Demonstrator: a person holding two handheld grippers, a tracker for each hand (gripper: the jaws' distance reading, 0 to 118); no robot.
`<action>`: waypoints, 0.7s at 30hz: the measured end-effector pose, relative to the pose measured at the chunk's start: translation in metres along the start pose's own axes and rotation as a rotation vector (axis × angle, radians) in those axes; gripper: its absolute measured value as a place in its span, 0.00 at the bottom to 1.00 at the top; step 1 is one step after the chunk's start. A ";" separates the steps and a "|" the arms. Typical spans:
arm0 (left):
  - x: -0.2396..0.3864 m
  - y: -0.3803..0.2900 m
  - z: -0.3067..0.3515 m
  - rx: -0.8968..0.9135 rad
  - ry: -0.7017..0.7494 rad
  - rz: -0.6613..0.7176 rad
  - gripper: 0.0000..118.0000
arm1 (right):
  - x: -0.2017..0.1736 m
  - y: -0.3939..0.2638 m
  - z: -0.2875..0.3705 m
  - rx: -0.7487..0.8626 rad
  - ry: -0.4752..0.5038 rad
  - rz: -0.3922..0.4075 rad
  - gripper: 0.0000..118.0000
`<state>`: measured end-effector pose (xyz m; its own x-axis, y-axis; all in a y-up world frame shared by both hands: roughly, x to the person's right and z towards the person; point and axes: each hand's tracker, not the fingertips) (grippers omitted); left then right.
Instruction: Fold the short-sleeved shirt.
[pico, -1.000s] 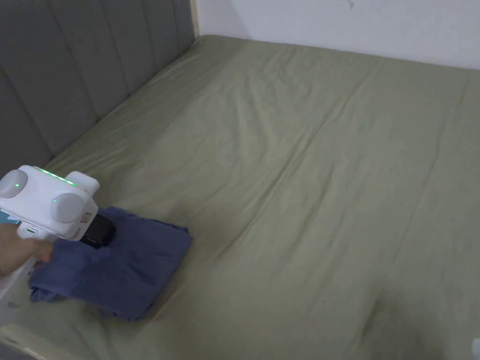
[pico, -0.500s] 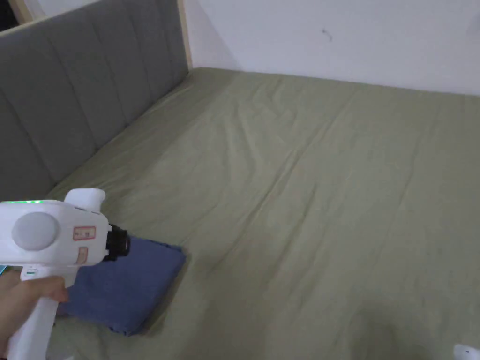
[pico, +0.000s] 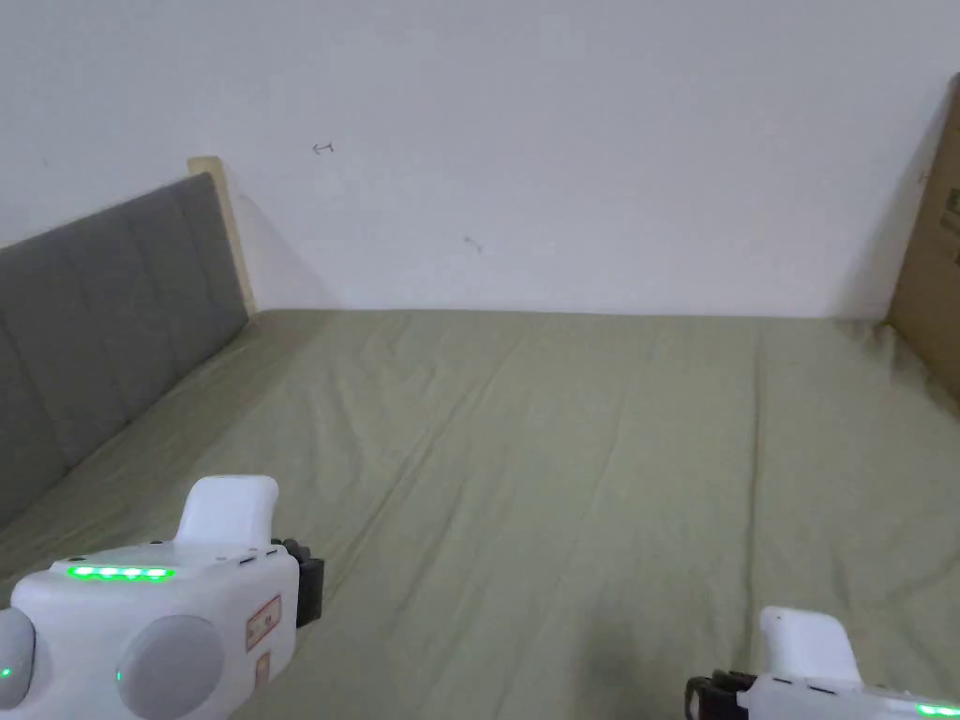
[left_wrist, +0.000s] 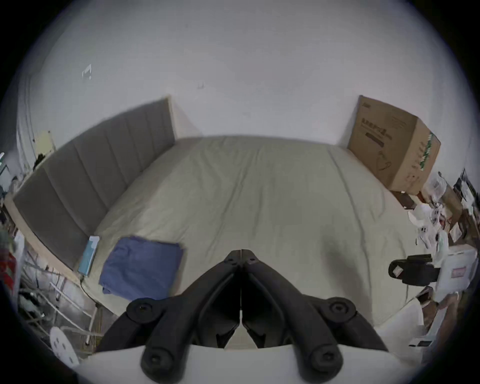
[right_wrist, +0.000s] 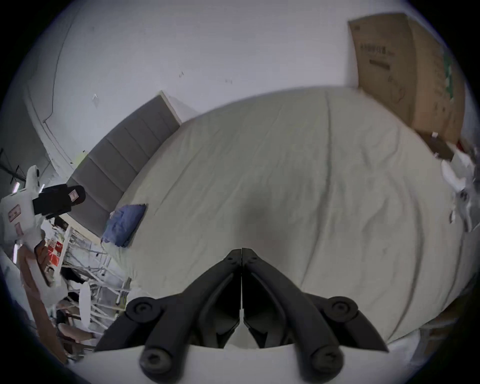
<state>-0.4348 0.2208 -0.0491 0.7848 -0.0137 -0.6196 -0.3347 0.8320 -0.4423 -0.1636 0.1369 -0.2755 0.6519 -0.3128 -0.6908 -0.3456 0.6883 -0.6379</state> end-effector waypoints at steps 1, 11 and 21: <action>0.012 0.003 0.008 0.039 -0.016 0.007 0.00 | -0.001 0.007 0.012 0.038 -0.011 0.016 0.00; 0.098 0.015 0.060 0.326 0.015 -0.023 0.00 | -0.019 0.048 0.108 0.470 -0.260 0.102 0.00; 0.123 0.006 0.085 0.464 0.014 -0.068 0.00 | -0.030 0.039 0.135 0.641 -0.390 0.150 0.00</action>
<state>-0.2965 0.2712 -0.0730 0.7889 -0.0819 -0.6090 -0.0112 0.9890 -0.1474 -0.1058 0.2614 -0.2333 0.8611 -0.0141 -0.5082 -0.0676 0.9876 -0.1420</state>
